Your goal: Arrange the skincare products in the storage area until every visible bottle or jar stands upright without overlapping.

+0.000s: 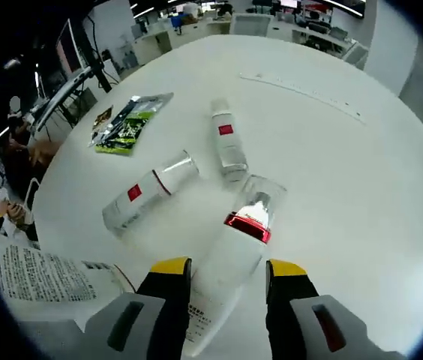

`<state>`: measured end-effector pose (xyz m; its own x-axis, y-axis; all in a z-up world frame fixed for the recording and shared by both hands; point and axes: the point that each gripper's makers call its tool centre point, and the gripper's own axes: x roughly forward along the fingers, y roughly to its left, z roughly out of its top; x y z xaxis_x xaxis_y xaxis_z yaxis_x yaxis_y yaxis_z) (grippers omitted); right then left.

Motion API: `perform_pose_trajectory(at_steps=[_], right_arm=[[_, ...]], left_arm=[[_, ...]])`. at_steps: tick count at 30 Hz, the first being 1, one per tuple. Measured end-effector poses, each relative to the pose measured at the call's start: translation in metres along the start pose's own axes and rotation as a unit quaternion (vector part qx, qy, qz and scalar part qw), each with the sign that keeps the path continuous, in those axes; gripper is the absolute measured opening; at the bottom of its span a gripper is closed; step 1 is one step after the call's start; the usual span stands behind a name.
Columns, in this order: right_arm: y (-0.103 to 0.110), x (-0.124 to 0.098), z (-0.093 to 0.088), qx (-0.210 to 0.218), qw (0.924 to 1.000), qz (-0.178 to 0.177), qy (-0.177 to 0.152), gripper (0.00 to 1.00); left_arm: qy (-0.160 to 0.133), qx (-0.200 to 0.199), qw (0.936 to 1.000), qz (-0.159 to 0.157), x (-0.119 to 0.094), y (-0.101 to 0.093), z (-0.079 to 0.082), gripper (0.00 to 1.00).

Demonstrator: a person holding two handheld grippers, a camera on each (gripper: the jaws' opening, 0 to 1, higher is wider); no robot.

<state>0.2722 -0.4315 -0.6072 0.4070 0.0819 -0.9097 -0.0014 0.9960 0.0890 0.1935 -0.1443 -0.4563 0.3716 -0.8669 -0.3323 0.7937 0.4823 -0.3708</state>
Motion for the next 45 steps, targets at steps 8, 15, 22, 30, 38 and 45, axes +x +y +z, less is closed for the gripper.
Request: perform_pose_trajectory(at_steps=[8, 15, 22, 30, 38, 45], right_arm=[[0.004, 0.005, -0.006, -0.027, 0.9989, -0.003, 0.037, 0.39], [-0.006, 0.008, -0.010, -0.212, 0.9721, 0.016, 0.099, 0.27], [-0.010, 0.007, -0.010, -0.186, 0.9780, 0.011, 0.094, 0.26], [-0.012, 0.007, -0.007, -0.200, 0.9796, 0.021, 0.007, 0.18], [-0.030, -0.017, -0.015, -0.095, 0.9925, 0.046, -0.061, 0.18], [-0.024, -0.077, -0.013, 0.054, 0.9723, 0.124, -0.190, 0.18]], left_arm=[[0.006, -0.001, 1.0000, -0.001, 0.001, 0.000, -0.002, 0.92], [0.007, -0.003, 1.0000, 0.002, 0.001, 0.000, -0.003, 0.91], [0.010, -0.002, 0.9999, 0.005, 0.001, 0.000, -0.004, 0.91], [0.019, 0.001, 0.9998, 0.006, 0.002, 0.001, -0.006, 0.90], [0.036, 0.000, 0.9993, -0.012, 0.004, -0.004, -0.010, 0.90], [0.039, -0.013, 0.9985, -0.037, 0.007, -0.013, -0.007, 0.92]])
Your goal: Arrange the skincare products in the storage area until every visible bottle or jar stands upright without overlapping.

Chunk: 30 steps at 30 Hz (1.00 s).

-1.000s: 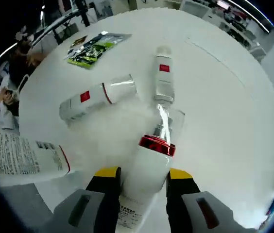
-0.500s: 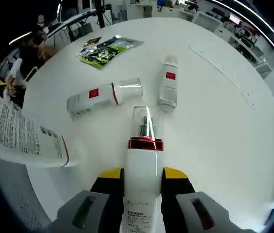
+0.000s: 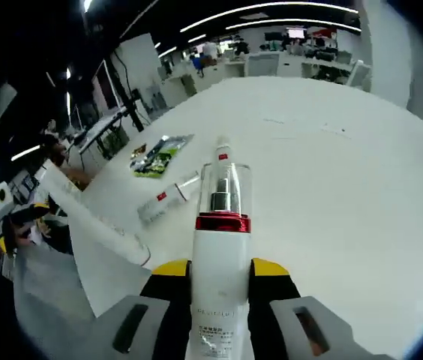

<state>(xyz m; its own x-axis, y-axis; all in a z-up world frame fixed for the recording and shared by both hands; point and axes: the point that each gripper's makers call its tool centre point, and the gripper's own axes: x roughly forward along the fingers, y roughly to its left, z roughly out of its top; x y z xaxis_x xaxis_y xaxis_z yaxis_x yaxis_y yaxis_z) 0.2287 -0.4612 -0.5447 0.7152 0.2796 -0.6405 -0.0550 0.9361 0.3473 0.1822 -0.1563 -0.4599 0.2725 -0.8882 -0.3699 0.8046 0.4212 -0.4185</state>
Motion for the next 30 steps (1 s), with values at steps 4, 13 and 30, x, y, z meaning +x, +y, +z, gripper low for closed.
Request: perform_pose_trajectory(at_steps=[4, 13, 30], right_arm=[[0.040, -0.042, 0.017, 0.030, 0.9953, 0.046, -0.080, 0.18], [0.142, -0.131, 0.049, 0.052, 0.9285, 0.279, -0.239, 0.18], [0.308, -0.173, 0.056, 0.023, 0.8153, 0.533, -0.225, 0.19]], left_arm=[[-0.003, -0.017, 0.9995, -0.028, 0.002, -0.012, 0.004, 0.92], [-0.049, -0.053, 0.9892, -0.127, -0.001, -0.056, 0.048, 0.98], [-0.140, -0.054, 0.9560, -0.252, -0.019, -0.159, 0.159, 0.72]])
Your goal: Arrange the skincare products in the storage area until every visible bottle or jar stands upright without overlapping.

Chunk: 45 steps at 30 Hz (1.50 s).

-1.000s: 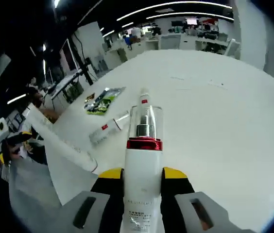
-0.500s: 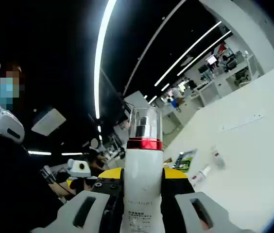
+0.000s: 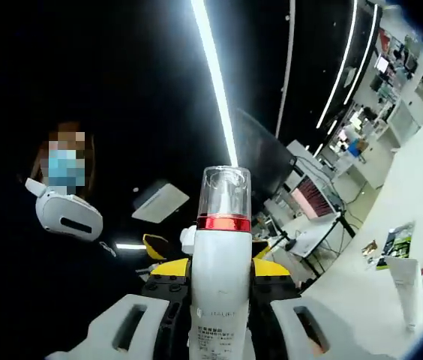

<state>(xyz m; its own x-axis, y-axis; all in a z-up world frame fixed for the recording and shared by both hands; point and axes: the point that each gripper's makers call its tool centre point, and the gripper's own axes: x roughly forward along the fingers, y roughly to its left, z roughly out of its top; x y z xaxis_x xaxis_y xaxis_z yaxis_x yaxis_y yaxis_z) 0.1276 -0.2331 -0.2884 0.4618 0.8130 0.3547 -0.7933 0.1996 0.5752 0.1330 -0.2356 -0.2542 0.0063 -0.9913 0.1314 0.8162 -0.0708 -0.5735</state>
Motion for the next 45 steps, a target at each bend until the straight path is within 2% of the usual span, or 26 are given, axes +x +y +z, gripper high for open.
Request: perform_pose_trajectory(at_steps=[4, 7, 12, 16, 21, 22, 25, 29, 33, 35, 36, 37, 39, 40, 41, 42, 43, 44, 45], right_arm=[[0.005, 0.011, -0.002, 0.000, 0.9998, 0.013, 0.012, 0.19], [0.011, 0.016, -0.002, -0.006, 0.9996, 0.025, 0.016, 0.19], [0.016, 0.022, -0.006, -0.015, 0.9986, 0.036, 0.036, 0.19], [0.020, 0.025, -0.007, -0.016, 0.9981, 0.045, 0.040, 0.19], [0.027, 0.030, -0.004, -0.033, 0.9965, 0.059, 0.051, 0.19], [0.025, 0.030, -0.003, -0.031, 0.9965, 0.057, 0.052, 0.19], [0.027, 0.032, -0.001, -0.043, 0.9957, 0.062, 0.053, 0.19], [0.030, 0.035, 0.004, -0.070, 0.9939, 0.066, 0.055, 0.20], [0.027, 0.038, 0.005, -0.088, 0.9927, 0.043, 0.070, 0.21], [0.020, 0.039, 0.008, -0.112, 0.9911, 0.008, 0.072, 0.22], [0.016, 0.039, 0.012, -0.127, 0.9894, -0.022, 0.068, 0.23], [0.014, 0.039, 0.015, -0.132, 0.9882, -0.046, 0.063, 0.24], [0.013, 0.039, 0.026, -0.152, 0.9830, -0.094, 0.043, 0.25], [0.012, 0.039, 0.030, -0.163, 0.9770, -0.133, 0.037, 0.25], [0.013, 0.040, 0.036, -0.193, 0.9687, -0.154, 0.029, 0.25], [0.013, 0.040, 0.040, -0.215, 0.9599, -0.178, 0.022, 0.24], [0.014, 0.038, 0.045, -0.241, 0.9474, -0.210, 0.023, 0.23], [0.014, 0.039, 0.051, -0.270, 0.9311, -0.244, 0.022, 0.23], [0.016, 0.040, 0.053, -0.289, 0.9217, -0.258, 0.025, 0.24]], left_arm=[[0.027, 0.042, 0.9984, 0.026, 0.007, 0.009, -0.002, 0.54], [0.045, 0.034, 0.9983, 0.017, 0.011, 0.006, -0.009, 0.54], [0.046, 0.033, 0.9983, 0.007, 0.013, 0.006, -0.007, 0.45], [0.059, 0.054, 0.9968, 0.007, 0.014, 0.008, -0.004, 0.41], [0.053, 0.076, 0.9957, 0.002, 0.015, 0.004, 0.003, 0.32], [0.052, 0.089, 0.9947, 0.005, 0.015, 0.003, 0.005, 0.30], [0.056, 0.091, 0.9942, 0.009, 0.017, 0.001, 0.006, 0.29], [0.049, 0.110, 0.9922, 0.032, 0.018, -0.003, 0.011, 0.28], [0.049, 0.150, 0.9855, 0.062, 0.018, -0.003, 0.014, 0.27], [0.048, 0.176, 0.9802, 0.077, 0.019, -0.003, 0.017, 0.27], [0.047, 0.191, 0.9760, 0.094, 0.019, -0.001, 0.020, 0.27], [0.042, 0.194, 0.9744, 0.106, 0.019, 0.001, 0.023, 0.27], [0.013, 0.203, 0.9710, 0.127, 0.018, 0.001, 0.037, 0.27], [0.006, 0.204, 0.9692, 0.139, 0.018, 0.002, 0.041, 0.27], [-0.004, 0.216, 0.9647, 0.151, 0.018, 0.002, 0.048, 0.27], [-0.011, 0.226, 0.9602, 0.164, 0.018, 0.003, 0.053, 0.27], [-0.017, 0.226, 0.9574, 0.178, 0.017, 0.004, 0.056, 0.27], [-0.025, 0.238, 0.9515, 0.193, 0.017, 0.005, 0.062, 0.27], [-0.029, 0.237, 0.9490, 0.205, 0.018, 0.005, 0.066, 0.27]])
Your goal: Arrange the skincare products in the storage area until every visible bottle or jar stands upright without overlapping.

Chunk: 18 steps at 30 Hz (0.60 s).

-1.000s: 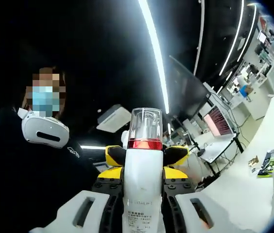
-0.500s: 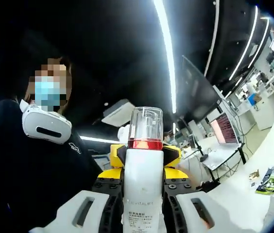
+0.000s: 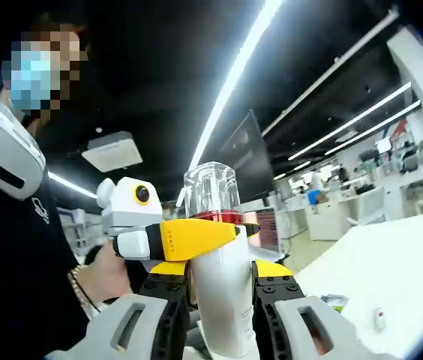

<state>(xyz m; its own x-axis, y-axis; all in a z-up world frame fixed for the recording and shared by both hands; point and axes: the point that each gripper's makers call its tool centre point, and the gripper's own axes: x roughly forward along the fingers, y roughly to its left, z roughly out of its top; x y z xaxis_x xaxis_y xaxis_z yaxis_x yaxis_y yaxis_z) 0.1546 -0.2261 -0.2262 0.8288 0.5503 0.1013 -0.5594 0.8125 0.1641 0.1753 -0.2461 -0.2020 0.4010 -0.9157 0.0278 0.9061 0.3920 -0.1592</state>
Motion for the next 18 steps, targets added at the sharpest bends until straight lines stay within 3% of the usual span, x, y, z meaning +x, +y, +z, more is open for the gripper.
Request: perform_pose_trajectory(at_steps=[1, 3, 4, 6, 9, 11, 18], right_arm=[[0.000, 0.001, 0.003, -0.027, 0.9993, -0.025, 0.001, 0.25], [0.006, 0.003, 0.003, -0.030, 0.9990, -0.034, 0.004, 0.28], [-0.001, 0.003, 0.006, -0.062, 0.9958, -0.068, 0.000, 0.26], [-0.006, 0.004, 0.005, -0.086, 0.9920, -0.092, 0.011, 0.25], [-0.009, 0.006, -0.001, -0.072, 0.9926, -0.095, 0.023, 0.31], [-0.019, 0.002, -0.002, -0.062, 0.9901, -0.124, 0.023, 0.38], [-0.014, -0.001, -0.004, -0.051, 0.9919, -0.115, 0.018, 0.35]], left_arm=[[-0.007, -0.001, 1.0000, 0.007, 0.002, 0.001, 0.003, 0.27], [-0.010, -0.001, 0.9999, 0.013, 0.005, -0.001, 0.005, 0.27], [-0.008, -0.001, 0.9999, 0.013, 0.006, -0.002, 0.004, 0.27], [-0.006, 0.006, 0.9999, 0.015, 0.009, -0.006, 0.002, 0.27], [-0.004, 0.032, 0.9992, 0.022, 0.009, -0.012, 0.000, 0.27], [-0.002, 0.046, 0.9986, 0.026, 0.008, -0.013, -0.001, 0.27], [-0.008, 0.057, 0.9979, 0.030, 0.006, -0.013, 0.000, 0.27]])
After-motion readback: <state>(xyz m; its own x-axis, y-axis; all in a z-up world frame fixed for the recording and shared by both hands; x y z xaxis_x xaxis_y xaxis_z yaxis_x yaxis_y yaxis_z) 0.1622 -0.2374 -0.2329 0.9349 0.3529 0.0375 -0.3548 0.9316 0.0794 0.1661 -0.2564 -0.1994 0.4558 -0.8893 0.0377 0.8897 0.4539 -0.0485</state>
